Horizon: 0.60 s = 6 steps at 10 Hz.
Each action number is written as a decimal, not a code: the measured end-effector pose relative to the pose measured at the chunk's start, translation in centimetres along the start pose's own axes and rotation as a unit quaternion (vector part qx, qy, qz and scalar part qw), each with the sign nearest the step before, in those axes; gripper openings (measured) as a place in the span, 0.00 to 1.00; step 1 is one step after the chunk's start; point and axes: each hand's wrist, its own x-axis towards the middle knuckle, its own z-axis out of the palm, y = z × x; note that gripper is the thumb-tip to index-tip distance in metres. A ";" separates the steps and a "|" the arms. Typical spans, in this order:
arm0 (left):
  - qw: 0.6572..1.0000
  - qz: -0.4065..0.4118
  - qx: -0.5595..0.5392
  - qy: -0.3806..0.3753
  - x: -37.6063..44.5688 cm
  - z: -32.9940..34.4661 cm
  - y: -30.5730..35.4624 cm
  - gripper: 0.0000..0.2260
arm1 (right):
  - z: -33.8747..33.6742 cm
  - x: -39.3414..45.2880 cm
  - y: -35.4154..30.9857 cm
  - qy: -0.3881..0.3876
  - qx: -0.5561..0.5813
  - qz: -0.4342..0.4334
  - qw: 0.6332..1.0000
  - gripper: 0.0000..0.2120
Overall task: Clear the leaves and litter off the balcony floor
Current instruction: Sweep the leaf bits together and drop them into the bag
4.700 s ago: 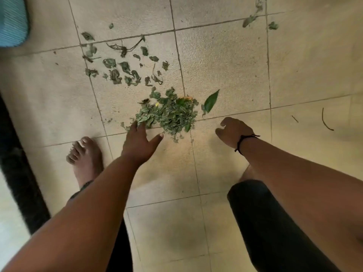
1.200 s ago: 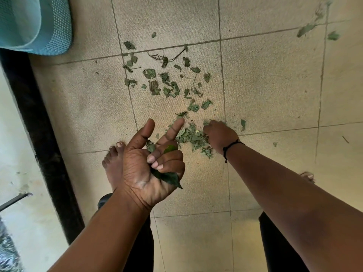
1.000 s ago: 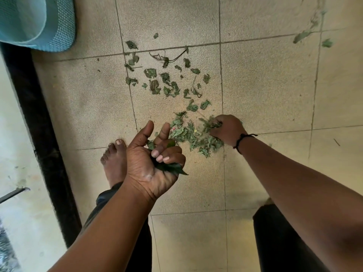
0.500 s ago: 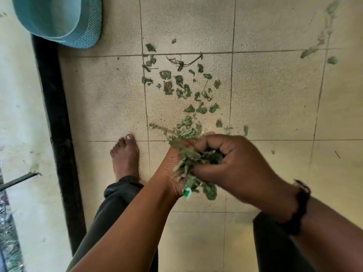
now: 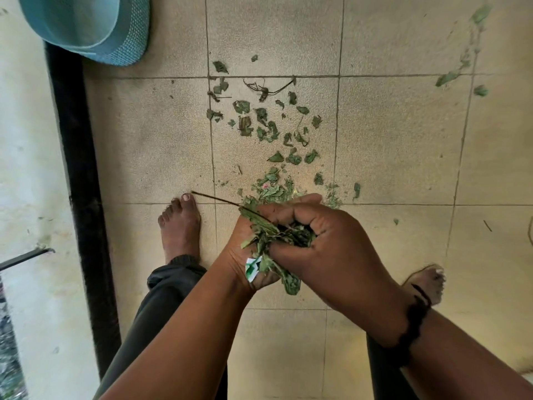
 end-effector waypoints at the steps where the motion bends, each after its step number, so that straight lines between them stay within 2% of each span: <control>1: 0.998 -0.049 0.006 -0.032 1.2 1.0 -2.0 0.08 | 0.2 0.2 0.7 0.035 -0.027 -0.003 0.999 0.12; 2: 0.990 0.056 0.115 0.063 -0.6 1.6 -3.2 0.08 | 0.2 0.4 1.6 0.080 -0.080 -0.026 0.993 0.13; 3: 0.927 0.207 0.305 0.066 -3.6 0.8 -3.0 0.06 | 0.9 0.4 2.6 0.122 -0.160 -0.062 0.978 0.12; 4: 0.896 0.278 0.340 0.060 9.1 9.9 -19.4 0.15 | 2.8 0.6 3.5 0.193 -0.185 -0.113 0.957 0.15; 5: 0.896 0.281 0.342 0.046 8.0 10.3 -20.3 0.16 | 5.0 1.2 3.5 0.276 -0.162 -0.167 0.932 0.14; 6: 0.897 0.249 0.359 0.060 -3.0 1.3 -5.3 0.09 | 5.7 1.7 4.0 0.220 0.000 -0.195 0.956 0.17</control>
